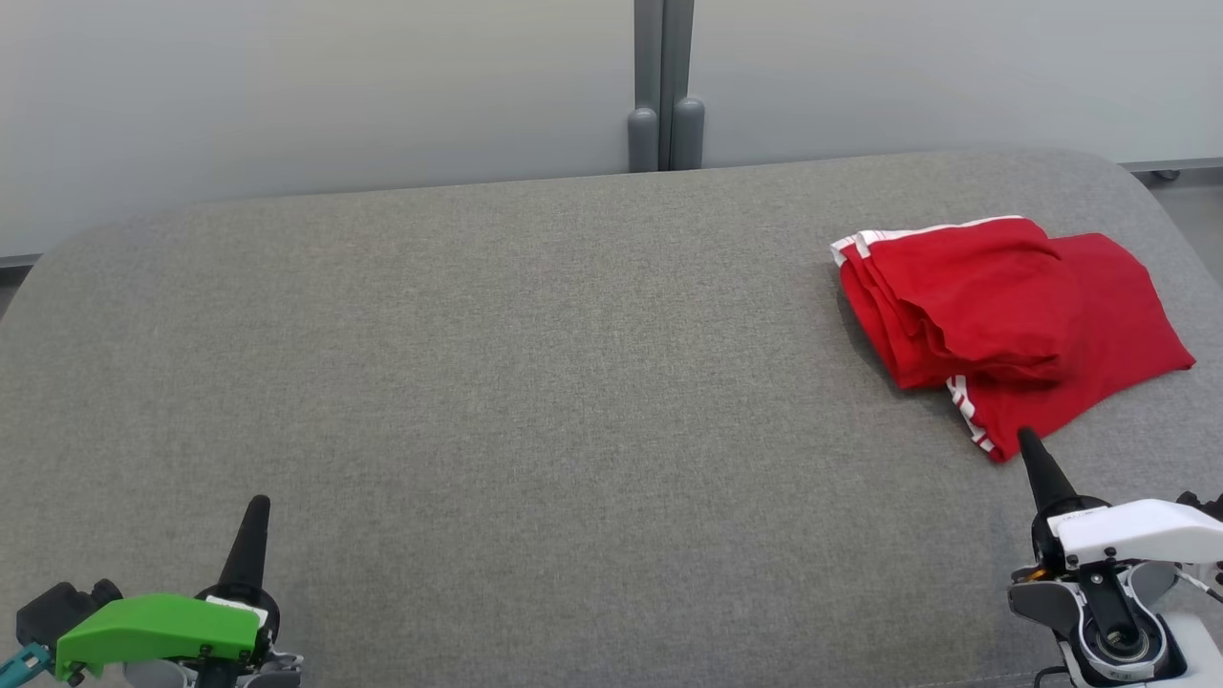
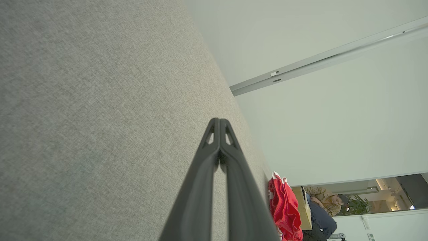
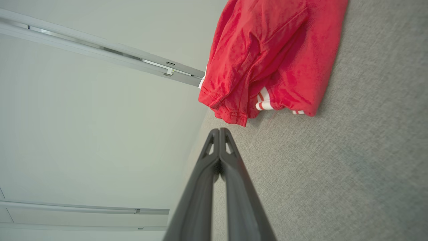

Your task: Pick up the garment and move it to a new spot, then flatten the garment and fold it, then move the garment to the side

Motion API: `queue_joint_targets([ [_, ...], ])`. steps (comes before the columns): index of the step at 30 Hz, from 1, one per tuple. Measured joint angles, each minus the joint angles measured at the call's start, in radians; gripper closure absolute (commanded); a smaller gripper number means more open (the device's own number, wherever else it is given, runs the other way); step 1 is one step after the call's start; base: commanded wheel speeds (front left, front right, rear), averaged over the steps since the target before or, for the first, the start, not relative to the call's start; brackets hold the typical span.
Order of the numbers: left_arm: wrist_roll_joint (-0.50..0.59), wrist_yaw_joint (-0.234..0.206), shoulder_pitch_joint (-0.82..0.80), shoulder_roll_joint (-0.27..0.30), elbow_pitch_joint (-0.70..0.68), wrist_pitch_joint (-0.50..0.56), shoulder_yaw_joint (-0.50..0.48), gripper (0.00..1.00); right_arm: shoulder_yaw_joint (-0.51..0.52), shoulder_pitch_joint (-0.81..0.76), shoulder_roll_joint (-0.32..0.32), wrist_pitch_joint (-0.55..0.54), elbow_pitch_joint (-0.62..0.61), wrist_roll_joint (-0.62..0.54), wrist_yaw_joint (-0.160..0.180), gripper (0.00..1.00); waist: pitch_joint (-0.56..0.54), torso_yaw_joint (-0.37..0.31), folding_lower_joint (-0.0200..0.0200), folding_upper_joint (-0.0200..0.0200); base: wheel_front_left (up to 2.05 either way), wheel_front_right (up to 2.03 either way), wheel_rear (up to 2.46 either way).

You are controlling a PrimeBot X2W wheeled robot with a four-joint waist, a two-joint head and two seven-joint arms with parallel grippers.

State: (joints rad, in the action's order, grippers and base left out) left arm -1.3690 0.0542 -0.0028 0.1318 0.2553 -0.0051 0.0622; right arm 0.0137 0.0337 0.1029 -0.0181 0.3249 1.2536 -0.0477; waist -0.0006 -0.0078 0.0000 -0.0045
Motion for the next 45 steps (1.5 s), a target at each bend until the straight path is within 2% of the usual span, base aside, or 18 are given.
queue_joint_targets([
  [30, -0.244, 0.062, -0.046, -0.075, 0.022, 0.093, -0.111, 1.0, 0.12, 0.022, -0.062, -0.092, -0.03, 0.336, -0.067, 1.0, 0.003, 0.008, 0.0, 0.0, 0.0, 0.0, 0.0],
  [45, -0.248, 0.065, -0.054, -0.08, 0.023, 0.094, -0.119, 1.0, 0.125, 0.025, -0.067, -0.093, -0.034, 0.345, -0.067, 1.0, 0.003, 0.008, 0.0, 0.0, 0.0, 0.0, 0.0],
])
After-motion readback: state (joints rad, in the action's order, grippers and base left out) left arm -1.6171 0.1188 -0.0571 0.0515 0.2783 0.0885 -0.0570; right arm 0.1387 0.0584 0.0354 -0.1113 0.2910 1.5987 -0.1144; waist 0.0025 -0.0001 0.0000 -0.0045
